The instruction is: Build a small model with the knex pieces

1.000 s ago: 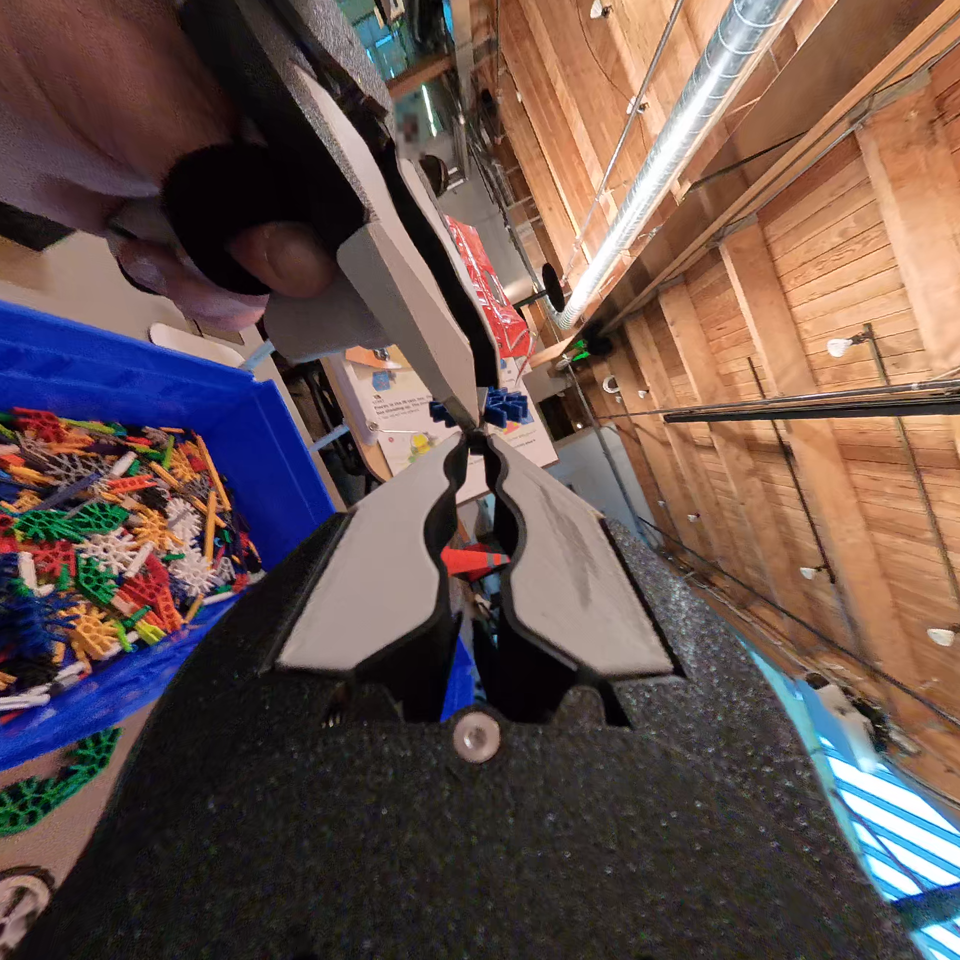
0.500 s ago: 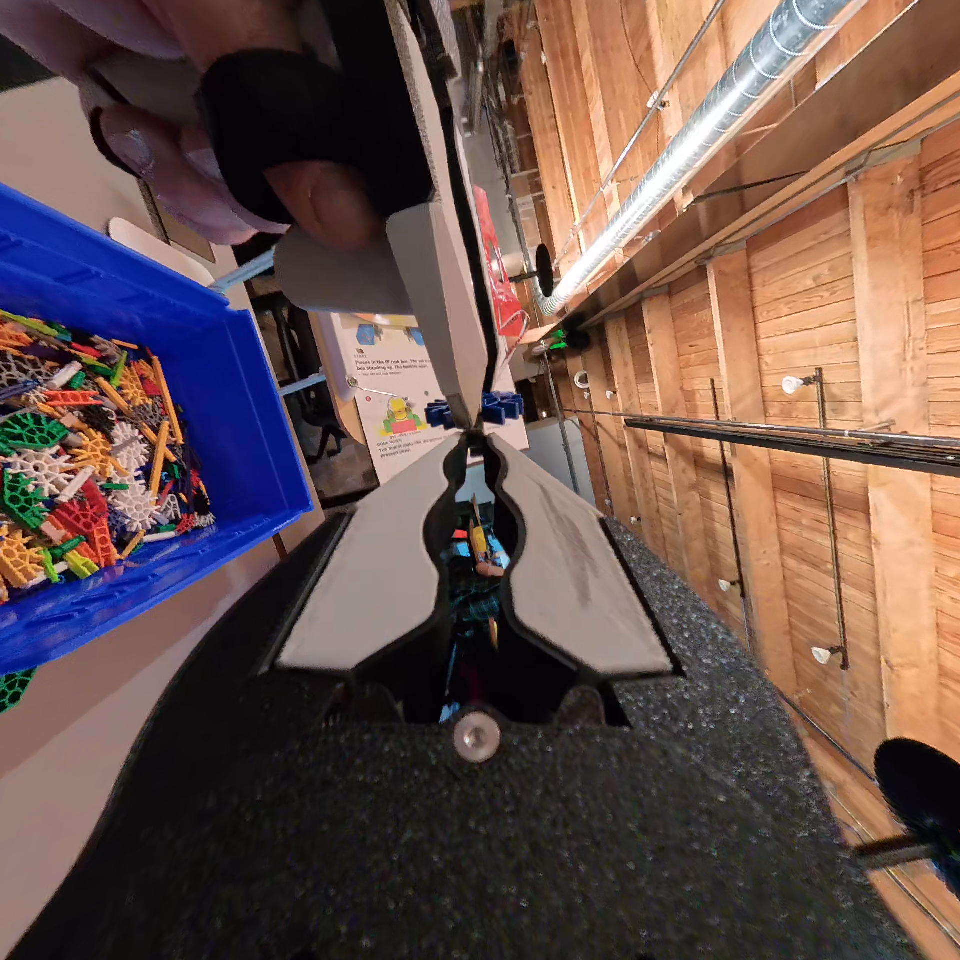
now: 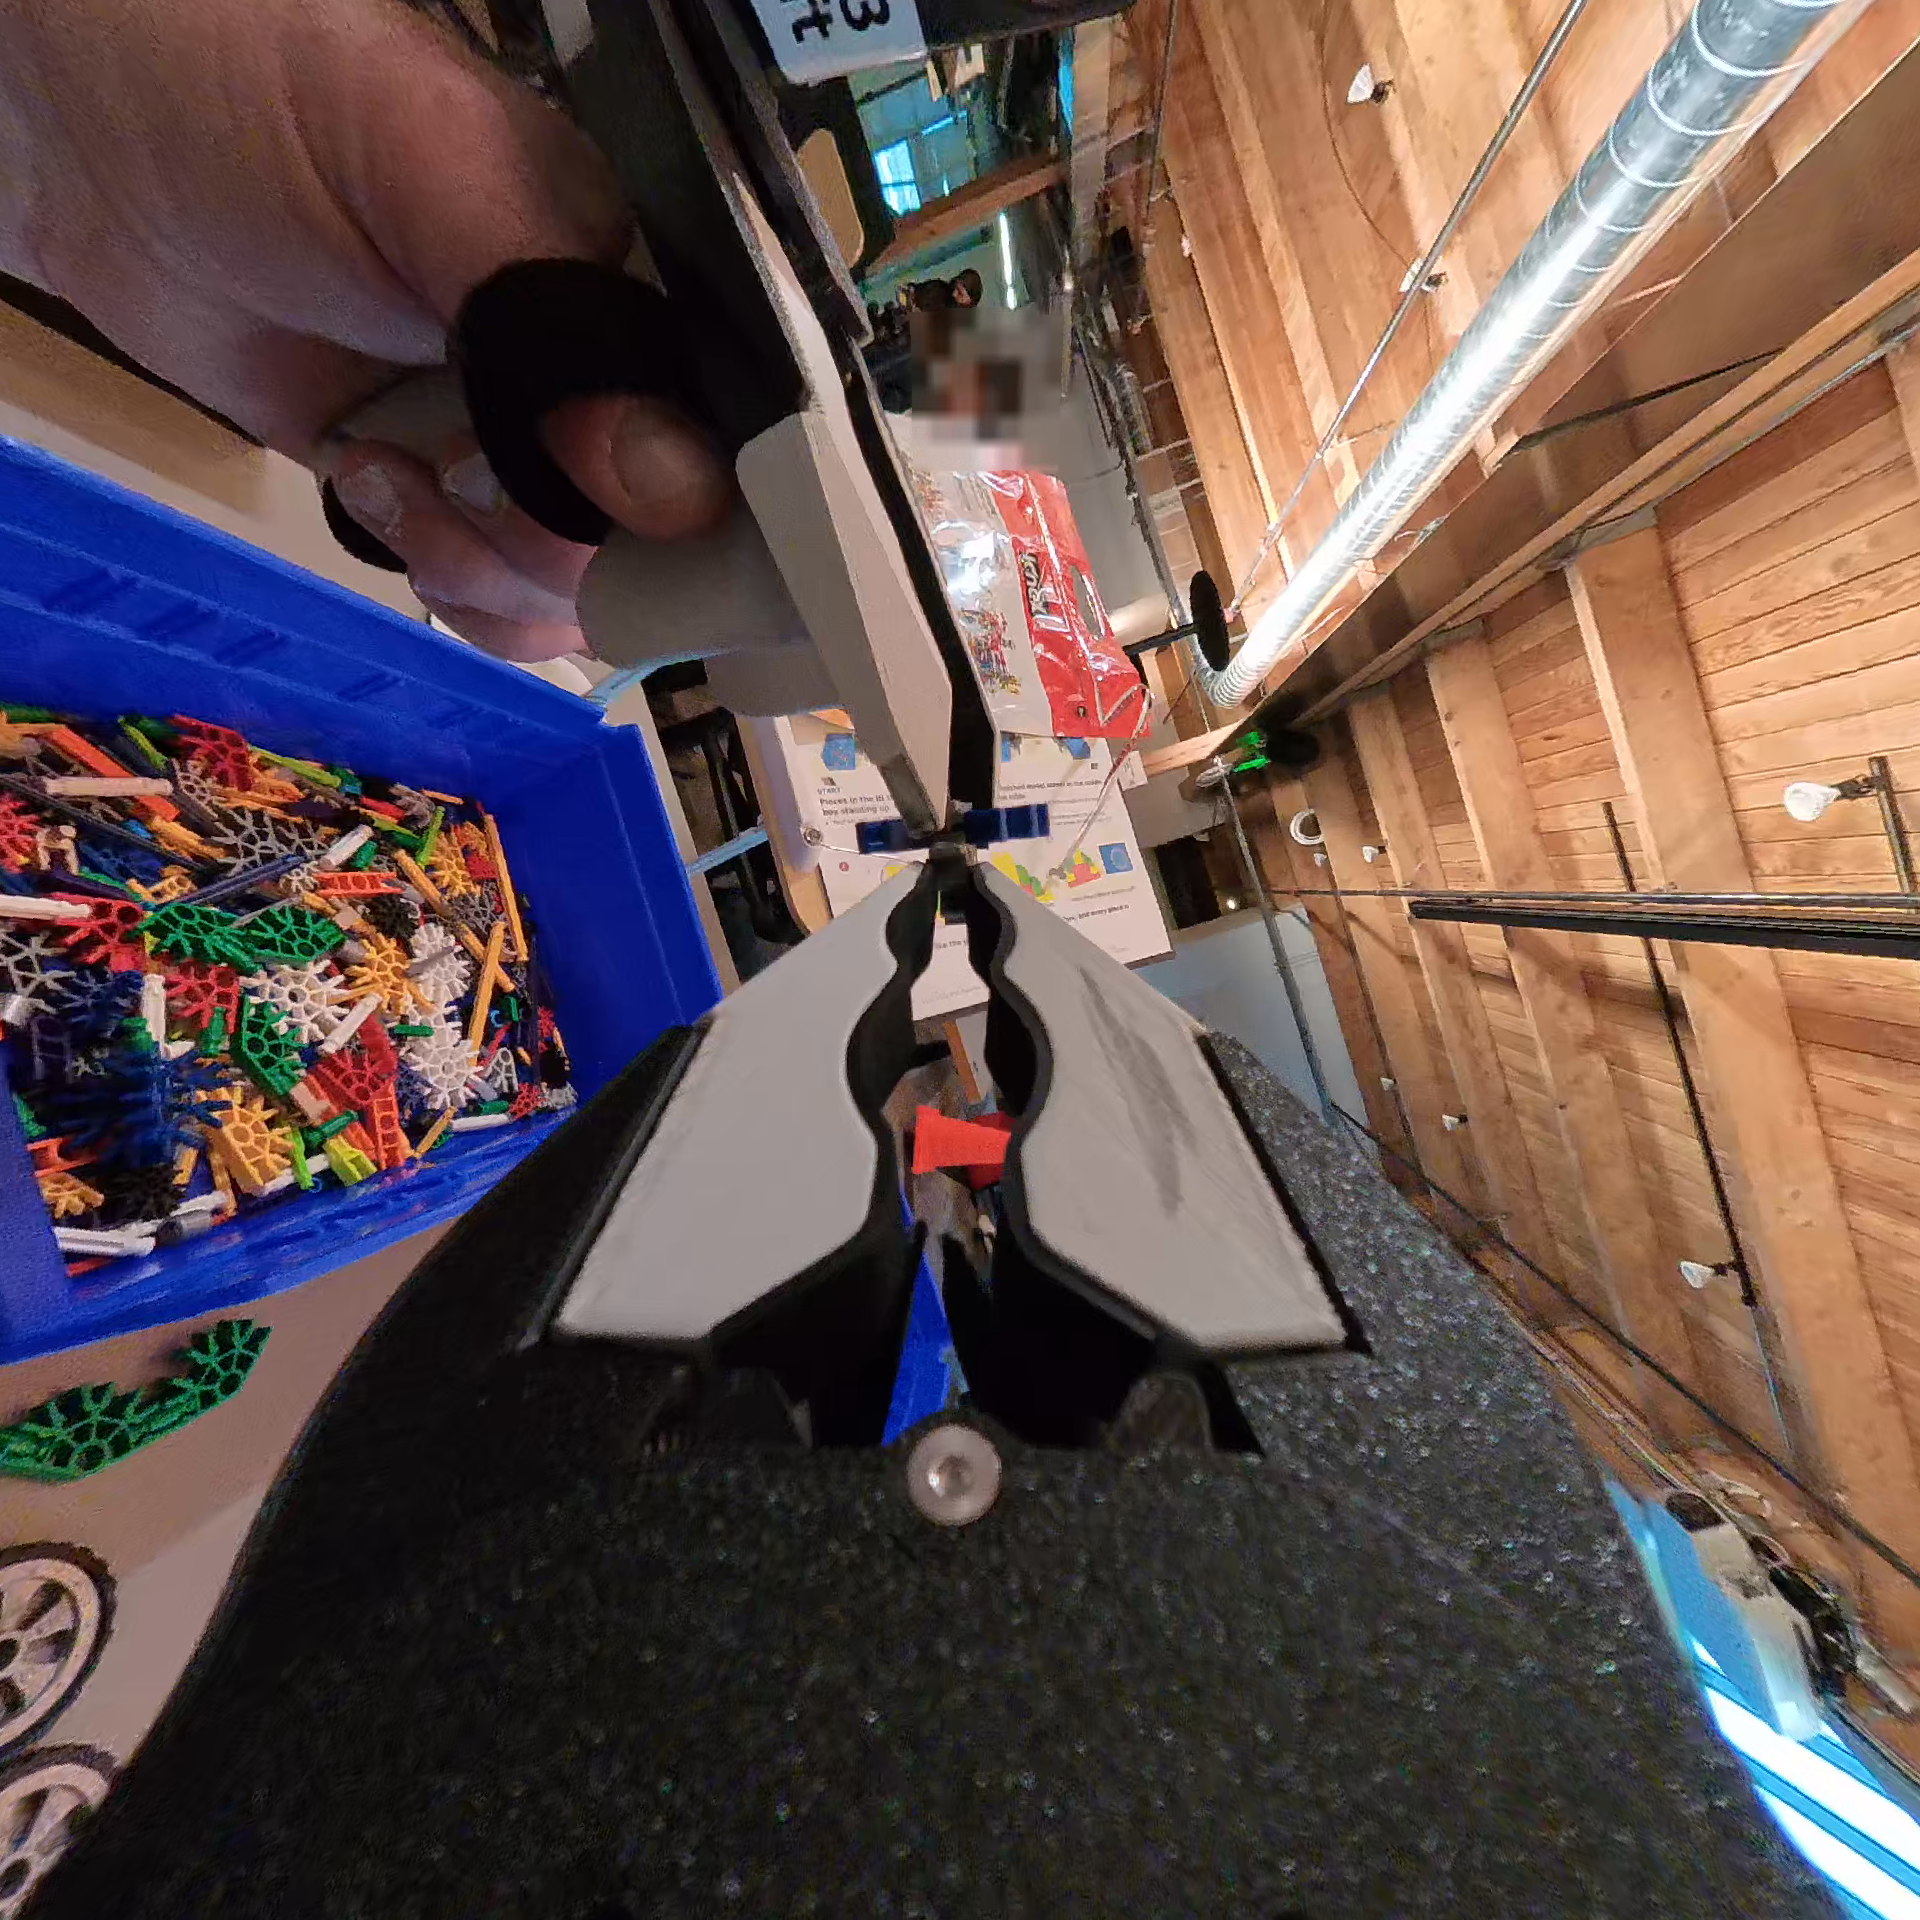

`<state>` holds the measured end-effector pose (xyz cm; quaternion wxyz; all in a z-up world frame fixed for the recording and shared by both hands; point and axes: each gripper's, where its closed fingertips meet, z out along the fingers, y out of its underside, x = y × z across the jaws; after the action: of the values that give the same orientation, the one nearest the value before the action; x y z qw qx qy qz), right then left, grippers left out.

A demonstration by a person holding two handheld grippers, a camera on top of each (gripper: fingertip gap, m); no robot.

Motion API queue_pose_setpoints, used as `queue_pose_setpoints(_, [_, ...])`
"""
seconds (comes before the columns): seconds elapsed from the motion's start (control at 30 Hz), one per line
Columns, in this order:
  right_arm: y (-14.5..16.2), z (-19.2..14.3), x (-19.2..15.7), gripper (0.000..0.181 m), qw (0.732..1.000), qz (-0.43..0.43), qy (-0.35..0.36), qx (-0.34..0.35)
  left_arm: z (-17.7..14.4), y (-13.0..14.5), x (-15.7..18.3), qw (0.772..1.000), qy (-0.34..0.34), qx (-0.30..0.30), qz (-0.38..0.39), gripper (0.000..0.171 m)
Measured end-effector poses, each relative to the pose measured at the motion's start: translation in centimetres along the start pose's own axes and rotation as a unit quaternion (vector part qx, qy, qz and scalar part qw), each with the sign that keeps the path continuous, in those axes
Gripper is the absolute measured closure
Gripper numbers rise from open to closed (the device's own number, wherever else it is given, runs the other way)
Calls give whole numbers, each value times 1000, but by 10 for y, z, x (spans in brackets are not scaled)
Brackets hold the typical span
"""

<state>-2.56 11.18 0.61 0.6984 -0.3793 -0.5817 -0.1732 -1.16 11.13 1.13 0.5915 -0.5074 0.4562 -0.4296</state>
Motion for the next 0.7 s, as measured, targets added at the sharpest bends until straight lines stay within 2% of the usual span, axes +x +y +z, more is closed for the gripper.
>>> queue_pose_setpoints(0.43, [-10, -11, 6, 176, 998, 24, -25, 43, -2, -3, 8, 996, 58, 44, -45, 139])
queue_pose_setpoints(0.6, [-3, -8, 3, 177, 996, 65, -41, 38, 2, 4, 2, 999, 33, 27, -28, 138])
queue_pose_setpoints(0.7, [-5, -8, 3, 177, 993, 97, -47, 37, 1, 4, 4, 996, 60, 32, -56, 136])
